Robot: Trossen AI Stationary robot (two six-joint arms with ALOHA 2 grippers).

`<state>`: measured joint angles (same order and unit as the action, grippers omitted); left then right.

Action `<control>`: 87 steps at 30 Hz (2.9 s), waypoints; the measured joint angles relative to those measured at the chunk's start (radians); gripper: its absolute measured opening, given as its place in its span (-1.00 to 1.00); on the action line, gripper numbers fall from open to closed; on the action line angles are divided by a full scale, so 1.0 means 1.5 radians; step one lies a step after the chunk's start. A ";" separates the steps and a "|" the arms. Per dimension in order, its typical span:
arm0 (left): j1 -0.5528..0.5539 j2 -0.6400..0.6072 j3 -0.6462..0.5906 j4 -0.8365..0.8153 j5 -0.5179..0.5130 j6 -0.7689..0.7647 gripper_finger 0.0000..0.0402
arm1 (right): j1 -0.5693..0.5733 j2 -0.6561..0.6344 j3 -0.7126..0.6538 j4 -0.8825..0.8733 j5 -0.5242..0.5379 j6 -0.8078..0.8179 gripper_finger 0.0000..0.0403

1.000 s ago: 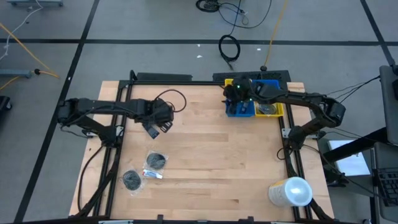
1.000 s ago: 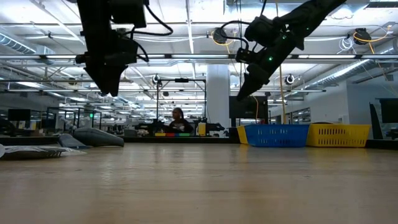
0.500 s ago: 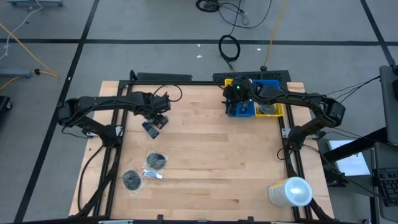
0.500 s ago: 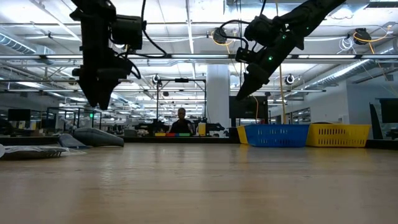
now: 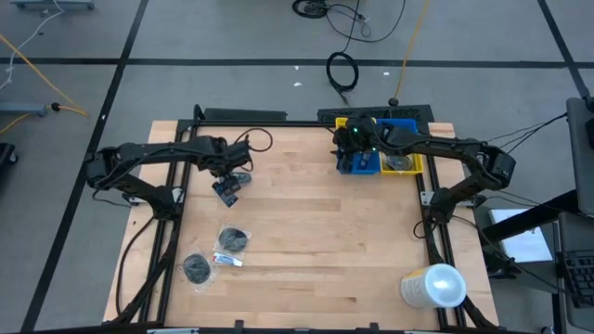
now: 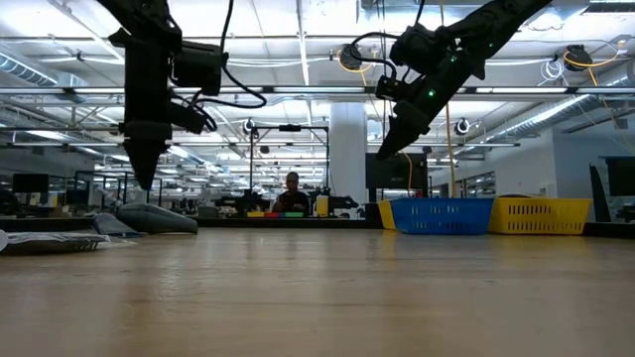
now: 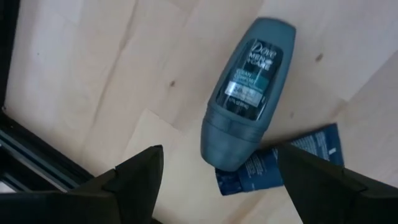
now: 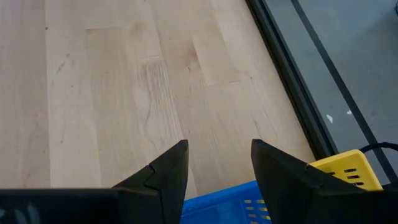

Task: Pick & Place Travel size toiletries
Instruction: Put the gray deodorant into the top blue basket

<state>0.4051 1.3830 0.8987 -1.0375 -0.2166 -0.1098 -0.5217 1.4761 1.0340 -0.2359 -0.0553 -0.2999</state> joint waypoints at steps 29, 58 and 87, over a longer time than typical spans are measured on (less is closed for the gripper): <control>0.045 0.008 -0.178 0.257 0.110 0.067 0.54 | 0.000 0.001 0.000 0.000 -0.001 0.003 -0.16; 0.041 0.009 -0.191 0.288 0.126 -0.005 -0.08 | 0.000 0.001 0.000 -0.001 -0.002 0.003 -0.17; -0.173 0.003 0.019 0.593 0.081 0.058 -0.08 | 0.016 0.001 0.000 0.144 -0.510 0.075 -0.14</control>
<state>0.1450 1.3872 0.9276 -0.1482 -0.0955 -0.0235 -0.4979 1.4769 1.0340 -0.0195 -0.8205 -0.1875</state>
